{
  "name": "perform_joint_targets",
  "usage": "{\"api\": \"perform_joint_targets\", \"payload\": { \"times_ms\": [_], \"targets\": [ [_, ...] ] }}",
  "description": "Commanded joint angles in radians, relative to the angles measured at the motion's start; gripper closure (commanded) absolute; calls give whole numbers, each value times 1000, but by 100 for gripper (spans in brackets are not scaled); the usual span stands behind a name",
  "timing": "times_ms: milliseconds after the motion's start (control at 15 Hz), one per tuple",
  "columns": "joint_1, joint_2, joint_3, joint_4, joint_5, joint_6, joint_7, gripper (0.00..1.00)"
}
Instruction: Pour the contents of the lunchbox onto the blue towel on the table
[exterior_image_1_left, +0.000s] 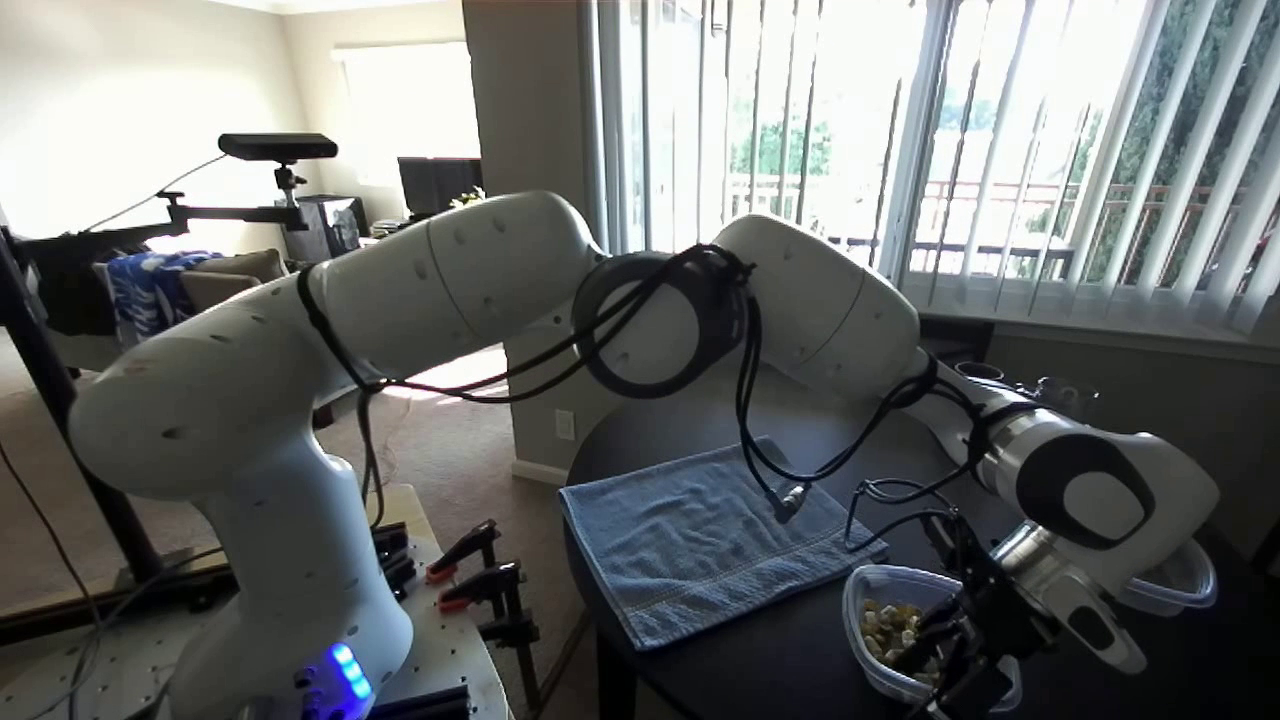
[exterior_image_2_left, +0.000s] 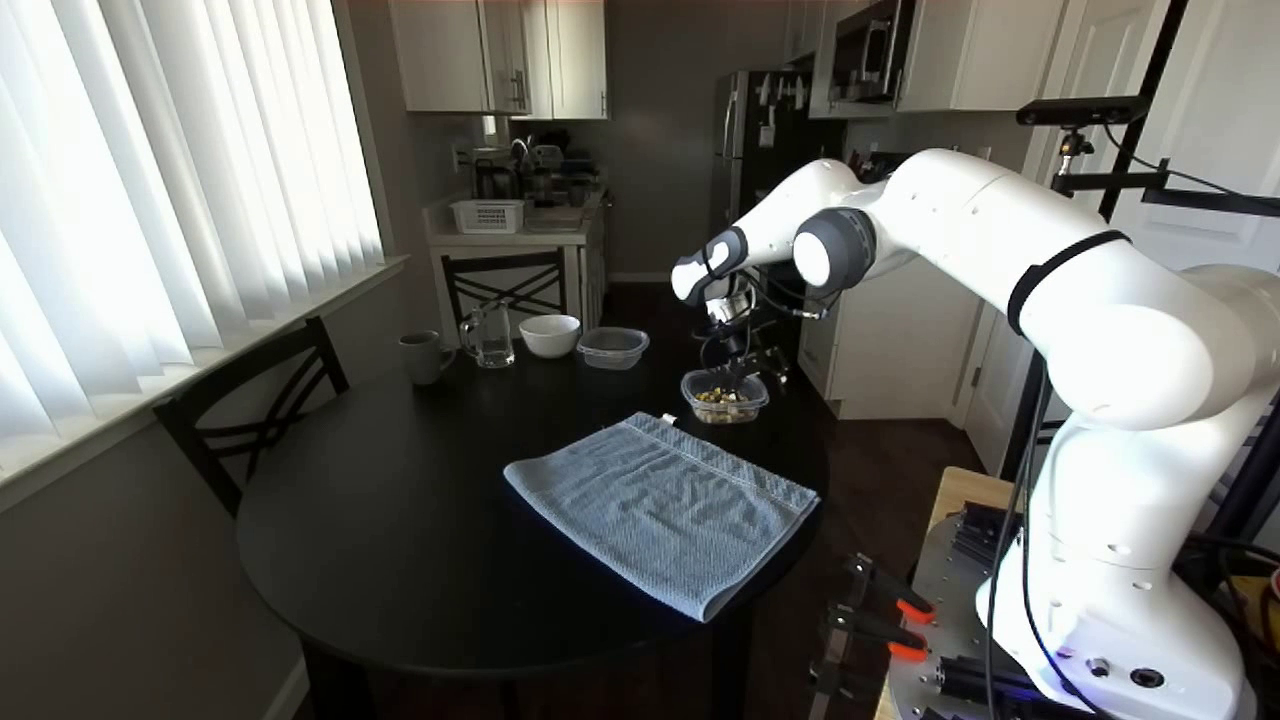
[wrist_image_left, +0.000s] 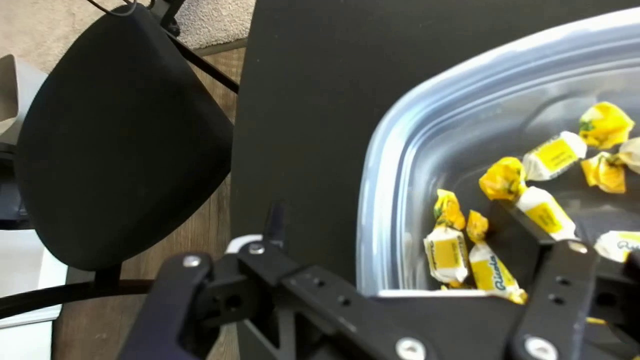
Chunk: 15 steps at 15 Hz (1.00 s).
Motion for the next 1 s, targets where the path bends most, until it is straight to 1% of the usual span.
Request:
{"api": "perform_joint_targets", "payload": {
  "times_ms": [0, 133, 333, 400, 467, 533, 600, 933],
  "targets": [
    [-5, 2, -9, 40, 6, -13, 32, 0],
    [-6, 12, -11, 65, 6, -17, 36, 0],
    [-1, 4, -16, 71, 1, -15, 40, 0],
    [-1, 4, -17, 74, -1, -19, 38, 18],
    [2, 8, -19, 78, -8, -28, 31, 26],
    [2, 10, -19, 79, -7, -26, 35, 32],
    [1, 15, -17, 82, -6, -32, 30, 40],
    [-5, 42, -11, 96, 2, -30, 28, 73]
  ]
}}
